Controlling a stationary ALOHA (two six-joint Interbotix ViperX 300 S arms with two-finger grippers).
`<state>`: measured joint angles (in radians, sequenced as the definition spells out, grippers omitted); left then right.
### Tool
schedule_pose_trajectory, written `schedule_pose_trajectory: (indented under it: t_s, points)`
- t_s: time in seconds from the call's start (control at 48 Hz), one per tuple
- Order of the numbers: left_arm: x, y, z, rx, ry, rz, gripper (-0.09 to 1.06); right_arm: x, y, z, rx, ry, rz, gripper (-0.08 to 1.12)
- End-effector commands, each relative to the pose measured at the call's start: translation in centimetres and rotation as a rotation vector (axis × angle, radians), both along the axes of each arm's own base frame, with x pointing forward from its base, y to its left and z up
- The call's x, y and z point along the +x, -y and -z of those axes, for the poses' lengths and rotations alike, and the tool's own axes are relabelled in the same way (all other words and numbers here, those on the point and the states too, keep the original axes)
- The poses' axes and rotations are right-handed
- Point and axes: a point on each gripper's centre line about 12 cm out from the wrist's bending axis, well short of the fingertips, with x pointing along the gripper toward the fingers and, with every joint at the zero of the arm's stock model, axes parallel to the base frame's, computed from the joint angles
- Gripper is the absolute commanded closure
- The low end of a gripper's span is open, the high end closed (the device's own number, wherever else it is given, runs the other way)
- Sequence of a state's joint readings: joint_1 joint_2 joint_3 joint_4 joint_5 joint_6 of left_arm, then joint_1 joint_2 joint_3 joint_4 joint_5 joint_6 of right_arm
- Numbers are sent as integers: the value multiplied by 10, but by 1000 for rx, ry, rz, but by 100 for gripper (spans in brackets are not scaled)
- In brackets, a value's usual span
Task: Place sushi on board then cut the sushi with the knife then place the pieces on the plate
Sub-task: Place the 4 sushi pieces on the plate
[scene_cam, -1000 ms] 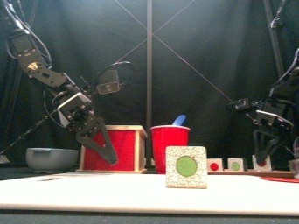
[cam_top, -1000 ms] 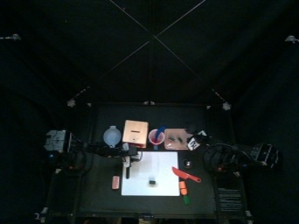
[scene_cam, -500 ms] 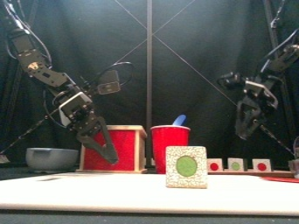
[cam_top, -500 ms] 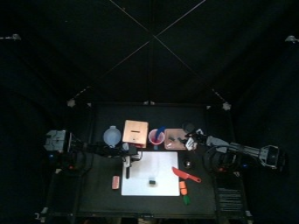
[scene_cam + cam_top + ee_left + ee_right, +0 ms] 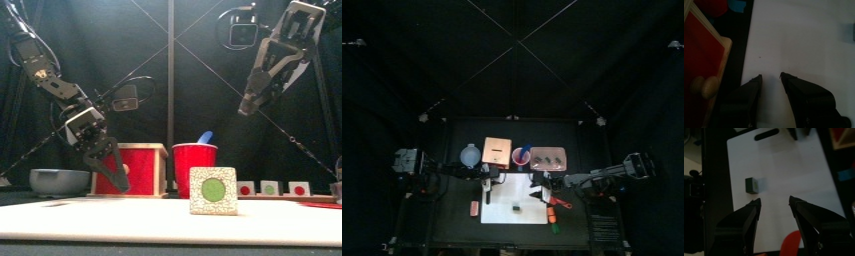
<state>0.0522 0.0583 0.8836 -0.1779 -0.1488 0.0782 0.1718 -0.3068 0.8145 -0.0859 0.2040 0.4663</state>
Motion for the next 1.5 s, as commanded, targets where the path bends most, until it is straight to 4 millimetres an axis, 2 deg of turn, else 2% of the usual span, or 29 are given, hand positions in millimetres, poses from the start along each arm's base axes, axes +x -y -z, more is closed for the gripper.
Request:
schedule_pose_trajectory:
  t_s: [0.021, 0.375, 0.646, 1.104, 1.208, 1.333, 1.396, 1.5]
  points:
    - [7, 0, -10, 0, 35, -1, 21, 15, -24, -4, 6, 19, -62, 20]
    - [9, 0, -10, 1, 38, 0, 21, 56, -59, 24, 3, -20, -125, 20]
    - [9, 0, -9, 0, 34, -1, 21, 77, -62, 48, -51, -75, -144, 20]
    - [8, 3, -6, 1, 23, 9, 21, 103, -60, 77, -93, -155, -137, 22]
    - [8, 3, -5, 3, 23, 10, 21, 105, -59, 78, -113, -169, -142, 28]
    - [7, 3, -5, 3, 23, 10, 21, 104, -53, 74, -119, -173, -131, 45]
    - [8, 3, -6, 2, 23, 10, 21, 101, -43, 69, -116, -179, -106, 53]
    - [9, 3, -6, 5, 26, 12, 21, 93, -26, 58, -120, -182, -71, 54]
